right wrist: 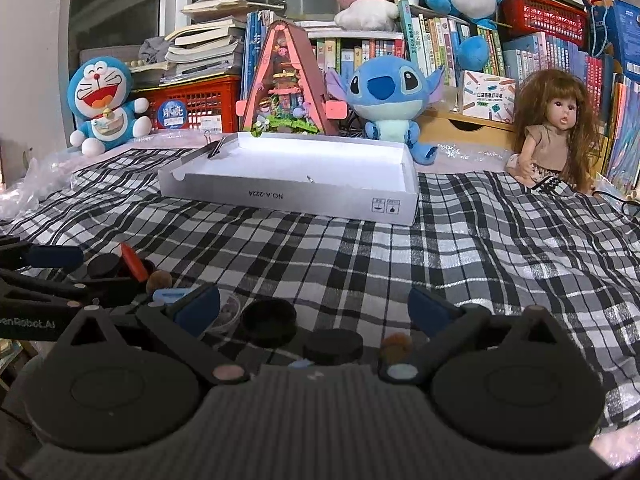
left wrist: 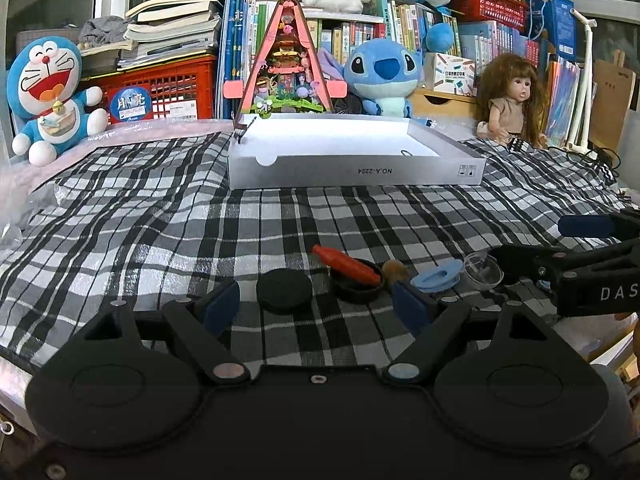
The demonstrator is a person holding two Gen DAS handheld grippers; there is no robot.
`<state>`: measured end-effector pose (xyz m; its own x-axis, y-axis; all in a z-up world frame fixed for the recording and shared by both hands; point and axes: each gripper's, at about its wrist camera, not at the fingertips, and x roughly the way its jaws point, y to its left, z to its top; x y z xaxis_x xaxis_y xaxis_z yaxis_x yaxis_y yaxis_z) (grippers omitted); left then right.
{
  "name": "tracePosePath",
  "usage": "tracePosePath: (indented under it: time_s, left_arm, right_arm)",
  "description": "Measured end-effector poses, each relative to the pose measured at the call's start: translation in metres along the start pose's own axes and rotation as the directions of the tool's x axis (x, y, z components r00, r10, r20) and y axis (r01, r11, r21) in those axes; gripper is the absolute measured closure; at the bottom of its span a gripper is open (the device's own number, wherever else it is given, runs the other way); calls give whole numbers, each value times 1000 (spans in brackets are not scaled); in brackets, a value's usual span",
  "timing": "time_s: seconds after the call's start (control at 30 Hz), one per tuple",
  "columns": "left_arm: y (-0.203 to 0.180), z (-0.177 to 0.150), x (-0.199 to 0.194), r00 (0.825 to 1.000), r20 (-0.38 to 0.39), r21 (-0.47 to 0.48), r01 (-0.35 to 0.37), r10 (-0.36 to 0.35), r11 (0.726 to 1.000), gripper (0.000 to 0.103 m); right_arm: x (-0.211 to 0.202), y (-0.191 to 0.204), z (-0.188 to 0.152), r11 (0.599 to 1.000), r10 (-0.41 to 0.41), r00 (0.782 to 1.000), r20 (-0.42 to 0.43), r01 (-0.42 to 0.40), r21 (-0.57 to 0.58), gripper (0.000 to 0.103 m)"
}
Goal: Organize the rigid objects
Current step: 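Move both tools back toward the black round pieces on the cloth, then grasp a black round puck with the left tool while the right tool grasps another black round piece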
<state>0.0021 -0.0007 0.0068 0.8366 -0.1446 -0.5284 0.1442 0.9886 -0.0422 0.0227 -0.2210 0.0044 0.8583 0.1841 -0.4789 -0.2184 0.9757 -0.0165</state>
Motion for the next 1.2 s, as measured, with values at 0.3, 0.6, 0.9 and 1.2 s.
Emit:
tracePosePath:
  time_s: [0.3,0.6,0.9,1.2]
  left_arm:
    - [6,0,2,999,10,-19,-34,34,999,21]
    - [15,1,1,999,20,-35,-38,39,999,26]
    - [16,2,2,999,29,-36,-22,23,999,47]
    - [17,1,4,999,28,-33,-20,21,999,61]
  right_arm:
    - [-6,2,-8,1000,-10,1000,-1,10,-24,5]
    - [-10,5,-15,1000,2,1000,-1,-2,-22,25]
    - [-13,2,-14,999,-44,999,20,44,-19,63]
    - [-17,9,-15,995,-55,998,39,58,-77,72]
